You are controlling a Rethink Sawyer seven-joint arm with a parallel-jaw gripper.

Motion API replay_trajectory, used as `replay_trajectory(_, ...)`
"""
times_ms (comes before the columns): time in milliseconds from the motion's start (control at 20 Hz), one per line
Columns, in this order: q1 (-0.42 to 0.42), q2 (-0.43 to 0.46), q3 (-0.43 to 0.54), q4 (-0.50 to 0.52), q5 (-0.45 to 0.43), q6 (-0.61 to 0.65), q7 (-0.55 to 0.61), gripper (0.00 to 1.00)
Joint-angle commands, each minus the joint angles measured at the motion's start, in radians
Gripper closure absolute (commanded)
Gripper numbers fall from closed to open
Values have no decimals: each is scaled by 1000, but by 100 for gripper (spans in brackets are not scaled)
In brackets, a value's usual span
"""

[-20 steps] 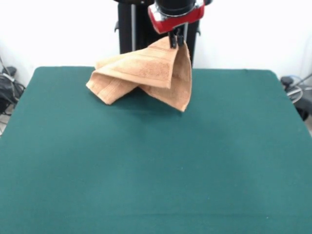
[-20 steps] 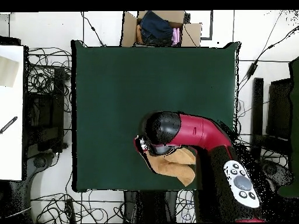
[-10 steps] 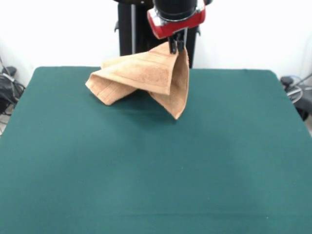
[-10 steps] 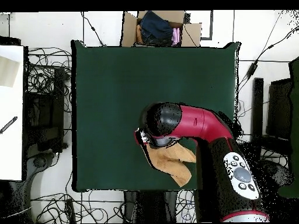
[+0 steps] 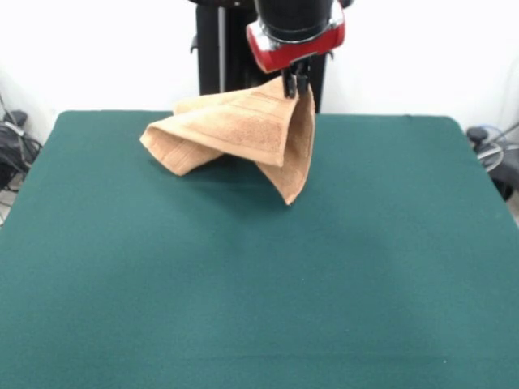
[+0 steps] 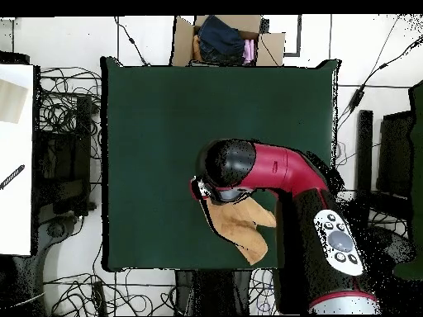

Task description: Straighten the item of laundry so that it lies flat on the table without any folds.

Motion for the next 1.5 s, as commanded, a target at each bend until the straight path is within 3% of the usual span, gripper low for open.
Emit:
replay_trajectory(50,10,36,-45,-23,-7,35,176,100)
replay_trajectory(600,-37,99,-29,-69,-3,42,122,100)
replay_trajectory(1500,-42,192,-17,-173,-31,47,89,100)
